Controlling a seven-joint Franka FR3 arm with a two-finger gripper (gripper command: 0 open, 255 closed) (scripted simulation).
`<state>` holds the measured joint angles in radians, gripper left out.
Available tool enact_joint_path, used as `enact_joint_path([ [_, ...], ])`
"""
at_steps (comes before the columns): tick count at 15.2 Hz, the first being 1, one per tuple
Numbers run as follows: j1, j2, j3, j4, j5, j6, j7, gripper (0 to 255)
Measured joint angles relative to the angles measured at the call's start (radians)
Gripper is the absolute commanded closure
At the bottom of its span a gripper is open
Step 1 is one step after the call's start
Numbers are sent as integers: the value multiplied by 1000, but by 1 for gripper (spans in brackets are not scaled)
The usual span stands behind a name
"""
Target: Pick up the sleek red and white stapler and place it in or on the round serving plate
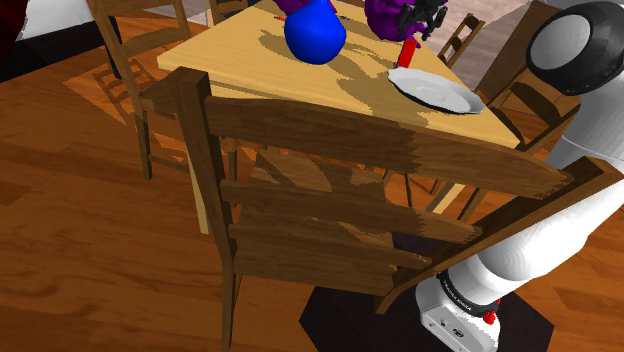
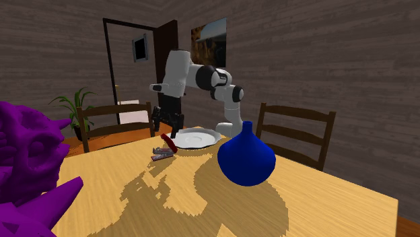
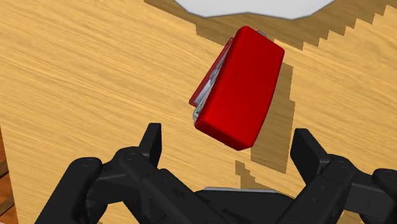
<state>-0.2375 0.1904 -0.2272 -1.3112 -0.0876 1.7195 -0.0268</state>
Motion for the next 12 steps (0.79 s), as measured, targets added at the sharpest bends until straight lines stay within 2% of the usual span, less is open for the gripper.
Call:
enact_joint_path([
  [7, 0, 4, 0, -11, 1, 15, 1, 0],
  [8, 0, 4, 0, -11, 1, 15, 1, 255],
  [12, 0, 2, 0, -8, 0, 16, 2, 255],
])
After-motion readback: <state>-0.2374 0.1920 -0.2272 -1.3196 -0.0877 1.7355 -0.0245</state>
